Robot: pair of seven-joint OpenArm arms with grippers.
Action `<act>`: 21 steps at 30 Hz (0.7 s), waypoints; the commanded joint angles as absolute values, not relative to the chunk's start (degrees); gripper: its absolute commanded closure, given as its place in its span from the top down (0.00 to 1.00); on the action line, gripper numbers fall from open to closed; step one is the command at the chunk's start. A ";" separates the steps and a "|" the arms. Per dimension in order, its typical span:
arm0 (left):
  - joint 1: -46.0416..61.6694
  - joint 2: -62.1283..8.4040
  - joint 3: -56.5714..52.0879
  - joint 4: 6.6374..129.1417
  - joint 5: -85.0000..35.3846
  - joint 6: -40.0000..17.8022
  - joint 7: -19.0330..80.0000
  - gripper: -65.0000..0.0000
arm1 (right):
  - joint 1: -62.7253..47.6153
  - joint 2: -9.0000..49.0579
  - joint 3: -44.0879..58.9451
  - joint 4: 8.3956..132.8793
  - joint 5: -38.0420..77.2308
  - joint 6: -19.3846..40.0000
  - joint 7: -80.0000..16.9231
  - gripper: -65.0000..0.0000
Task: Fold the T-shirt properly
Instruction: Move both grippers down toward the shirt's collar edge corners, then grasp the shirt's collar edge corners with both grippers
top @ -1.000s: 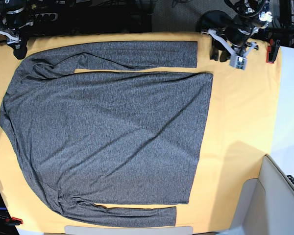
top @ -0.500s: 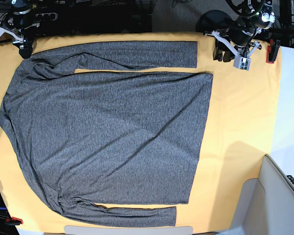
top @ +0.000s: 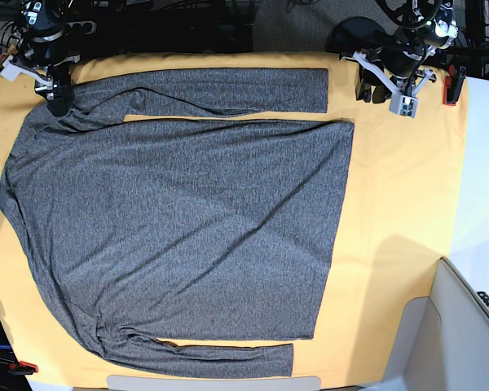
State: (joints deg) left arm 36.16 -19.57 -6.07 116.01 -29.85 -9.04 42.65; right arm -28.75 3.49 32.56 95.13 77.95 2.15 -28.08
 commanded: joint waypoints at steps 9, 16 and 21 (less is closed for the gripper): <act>36.35 -19.82 -6.64 116.62 -30.90 -9.19 41.98 0.29 | -29.41 3.74 32.04 95.52 74.42 1.80 -28.79 0.18; 36.26 -19.12 -8.31 110.73 -41.71 -9.19 42.68 0.32 | -29.32 3.47 31.96 95.52 68.97 1.80 -31.16 0.00; 32.66 -19.30 -8.31 107.30 -50.33 -9.19 50.77 0.36 | -29.32 3.47 31.96 95.52 67.47 1.80 -31.96 0.00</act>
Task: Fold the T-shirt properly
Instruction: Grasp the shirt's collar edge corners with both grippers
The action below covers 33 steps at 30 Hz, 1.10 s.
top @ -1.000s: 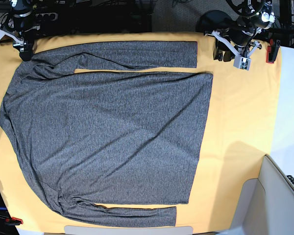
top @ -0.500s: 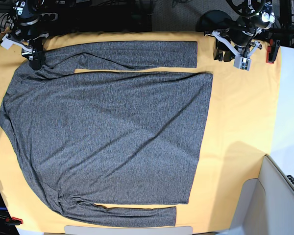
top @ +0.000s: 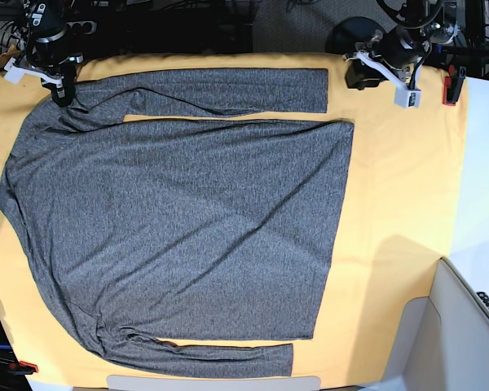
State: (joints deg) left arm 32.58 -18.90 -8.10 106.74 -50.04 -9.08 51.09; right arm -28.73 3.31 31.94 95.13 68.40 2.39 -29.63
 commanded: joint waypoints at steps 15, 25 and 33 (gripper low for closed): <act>27.56 -19.21 -7.78 103.96 -62.29 -9.19 61.41 0.36 | -29.41 3.47 31.96 95.52 67.21 1.80 -32.04 0.00; 27.47 -17.54 -7.69 103.96 -62.64 -9.27 64.75 0.36 | -29.32 3.47 31.96 95.52 67.21 1.80 -32.04 0.00; 27.03 -17.27 -2.59 103.96 -62.46 -9.27 64.48 0.36 | -29.41 3.47 31.96 95.52 67.12 1.80 -32.13 0.00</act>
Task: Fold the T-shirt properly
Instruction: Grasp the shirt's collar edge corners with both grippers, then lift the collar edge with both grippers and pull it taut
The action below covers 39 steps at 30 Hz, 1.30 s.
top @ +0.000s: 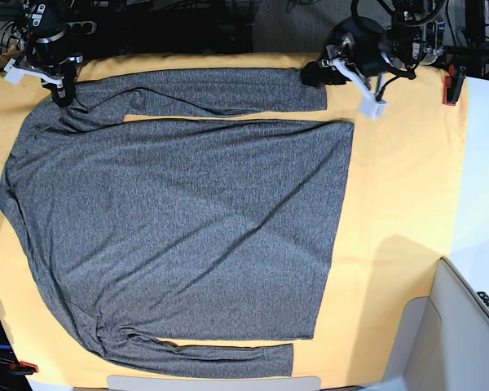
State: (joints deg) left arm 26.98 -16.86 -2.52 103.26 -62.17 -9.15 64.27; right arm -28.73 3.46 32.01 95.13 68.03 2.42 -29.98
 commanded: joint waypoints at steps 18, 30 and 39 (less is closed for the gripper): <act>25.36 -17.63 -1.54 104.04 -62.46 -9.27 64.75 0.00 | -29.76 3.56 31.87 95.96 50.59 1.98 -32.13 0.00; 25.36 -18.86 -1.54 109.23 -62.55 -9.27 64.92 0.00 | -30.73 3.56 31.87 103.96 40.66 1.98 -32.13 0.00; 23.16 -18.86 -1.63 110.99 -62.55 -9.27 64.92 0.00 | -30.64 3.47 31.87 109.58 40.13 1.98 -32.13 0.00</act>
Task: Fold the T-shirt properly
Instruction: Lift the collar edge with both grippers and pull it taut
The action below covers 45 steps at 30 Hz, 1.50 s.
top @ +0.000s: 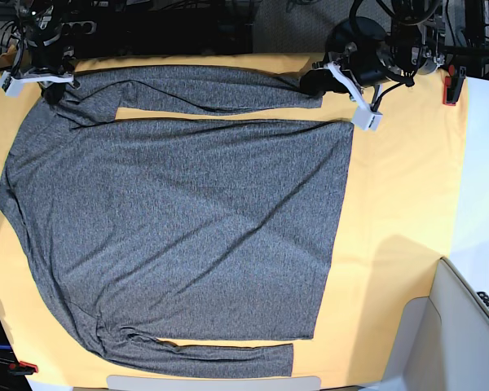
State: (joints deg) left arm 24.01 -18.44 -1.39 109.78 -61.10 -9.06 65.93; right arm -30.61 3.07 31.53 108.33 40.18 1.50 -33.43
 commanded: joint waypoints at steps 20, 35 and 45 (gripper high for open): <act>7.16 -18.33 -1.71 110.81 -62.64 -9.27 67.91 0.00 | -15.78 3.91 31.34 111.96 40.04 1.80 -32.22 0.00; 3.30 -18.68 -1.63 103.25 -62.11 -9.27 68.00 0.01 | -10.51 3.38 25.45 103.69 29.93 1.54 -31.96 0.00; 3.30 -18.86 -1.80 103.25 -61.93 -9.19 68.00 0.31 | -9.80 3.91 25.45 97.71 29.93 1.45 -32.13 0.18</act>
State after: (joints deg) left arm 4.12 -18.15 -1.48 102.24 -60.69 -9.04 68.79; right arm -10.48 3.44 25.30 96.73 29.85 1.04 -33.43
